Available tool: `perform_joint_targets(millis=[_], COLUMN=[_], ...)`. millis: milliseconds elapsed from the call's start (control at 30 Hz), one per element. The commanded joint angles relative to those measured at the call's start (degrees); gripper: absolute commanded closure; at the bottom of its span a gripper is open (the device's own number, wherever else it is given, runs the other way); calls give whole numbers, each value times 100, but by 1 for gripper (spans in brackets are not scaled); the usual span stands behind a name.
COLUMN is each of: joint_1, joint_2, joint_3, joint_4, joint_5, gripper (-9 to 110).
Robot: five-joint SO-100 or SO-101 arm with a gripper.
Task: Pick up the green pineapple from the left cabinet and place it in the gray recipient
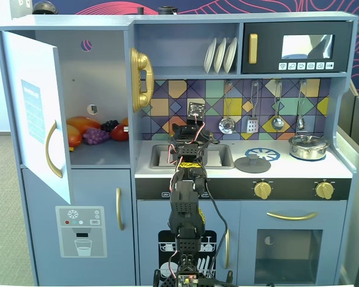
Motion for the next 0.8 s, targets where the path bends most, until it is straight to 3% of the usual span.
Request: perform_joint_targets(millis=[0,233,400,633,767], joint_1=[97,-158,-53,-132,-299], joint_2=[554,2927,4307,5607,5985], joint_3=[-404,-1099,-246,2725,4685], joint_4=[264,4456,6864,7286,6319], joint_5=[-202,-413,-879,-747,-255], gripper=[65,80,101,101,101])
